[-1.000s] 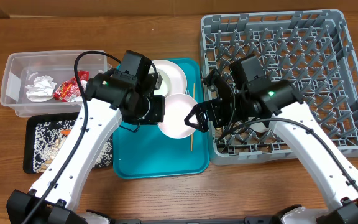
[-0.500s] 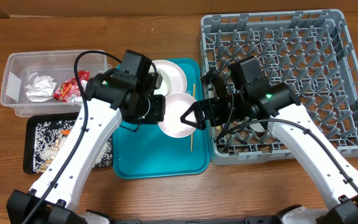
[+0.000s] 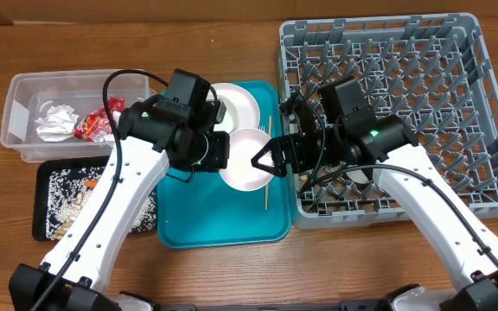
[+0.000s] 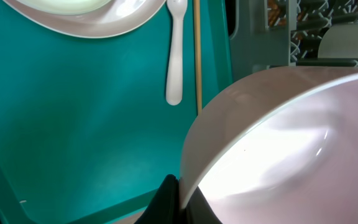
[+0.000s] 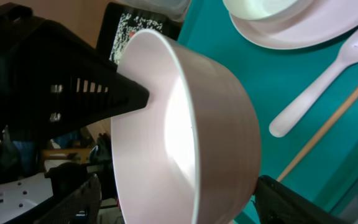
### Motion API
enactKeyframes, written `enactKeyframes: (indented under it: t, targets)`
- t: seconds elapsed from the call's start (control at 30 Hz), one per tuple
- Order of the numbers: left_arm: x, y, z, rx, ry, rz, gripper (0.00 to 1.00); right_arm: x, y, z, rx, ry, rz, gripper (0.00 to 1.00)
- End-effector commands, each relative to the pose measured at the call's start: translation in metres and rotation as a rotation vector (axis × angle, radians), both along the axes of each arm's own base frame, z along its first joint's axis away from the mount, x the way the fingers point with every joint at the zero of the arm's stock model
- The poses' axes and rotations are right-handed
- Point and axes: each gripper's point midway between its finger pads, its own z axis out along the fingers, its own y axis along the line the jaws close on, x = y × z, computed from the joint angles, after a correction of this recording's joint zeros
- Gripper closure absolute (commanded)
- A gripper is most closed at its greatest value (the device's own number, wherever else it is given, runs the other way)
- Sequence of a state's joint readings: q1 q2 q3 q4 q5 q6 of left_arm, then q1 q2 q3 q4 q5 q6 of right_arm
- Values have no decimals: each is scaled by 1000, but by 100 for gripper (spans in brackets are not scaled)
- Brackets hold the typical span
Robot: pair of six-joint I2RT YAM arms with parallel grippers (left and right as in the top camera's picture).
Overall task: Sort waste into correct bins and load items into the dishwasher
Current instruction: 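Grasp the pink bowl rim with the right gripper from the left gripper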
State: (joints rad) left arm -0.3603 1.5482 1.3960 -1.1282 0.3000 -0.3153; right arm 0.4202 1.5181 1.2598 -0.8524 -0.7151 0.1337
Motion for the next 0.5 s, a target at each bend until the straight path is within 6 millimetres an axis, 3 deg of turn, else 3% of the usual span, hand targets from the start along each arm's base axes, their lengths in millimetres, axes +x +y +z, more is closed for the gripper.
enactKeyframes:
  t: [0.0,0.37,0.47]
  targets:
    - [2,-6,18,-29,-59,-34,95,9,-7,-8,-69,-44,-38,23]
    - [2,-6,18,-29,-59,-33,94,19,-12,-11,-112,-86,-72,48]
    - [2,-6,18,-29,-58,-33,93,26,-19,-15,-158,-111,-103,64]
